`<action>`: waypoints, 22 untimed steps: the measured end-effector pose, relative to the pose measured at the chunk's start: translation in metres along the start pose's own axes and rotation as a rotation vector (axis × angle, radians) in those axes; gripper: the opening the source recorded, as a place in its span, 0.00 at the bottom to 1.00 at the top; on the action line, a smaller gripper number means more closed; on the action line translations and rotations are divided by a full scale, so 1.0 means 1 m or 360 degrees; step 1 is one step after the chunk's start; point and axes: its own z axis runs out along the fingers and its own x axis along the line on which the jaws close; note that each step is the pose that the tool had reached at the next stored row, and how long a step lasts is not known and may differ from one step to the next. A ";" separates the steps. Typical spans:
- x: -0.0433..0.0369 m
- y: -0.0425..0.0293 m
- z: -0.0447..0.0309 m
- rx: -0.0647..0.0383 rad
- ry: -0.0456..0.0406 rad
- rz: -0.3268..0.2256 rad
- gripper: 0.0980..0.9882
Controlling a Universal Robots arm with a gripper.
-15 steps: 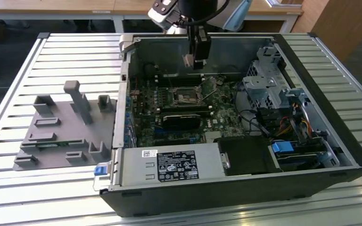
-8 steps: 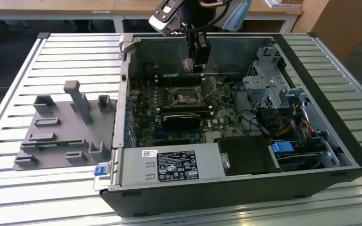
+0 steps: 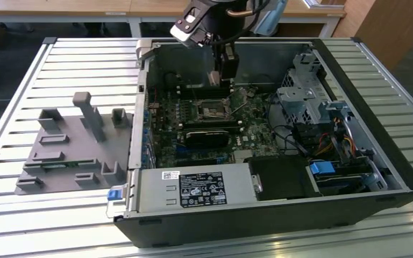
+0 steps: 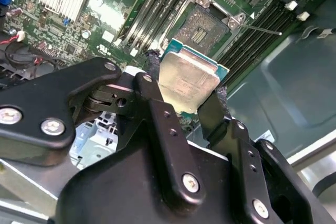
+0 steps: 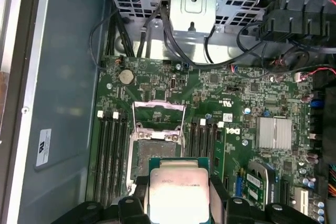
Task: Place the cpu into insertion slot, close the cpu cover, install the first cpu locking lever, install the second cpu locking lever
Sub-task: 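Place the cpu into insertion slot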
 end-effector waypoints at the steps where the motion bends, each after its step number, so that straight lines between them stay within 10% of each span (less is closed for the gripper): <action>1: 0.0003 -0.0001 0.0018 0.0000 0.0000 0.0000 0.50; 22: 0.0088 -0.0029 0.0373 0.0000 -0.0008 0.0002 0.50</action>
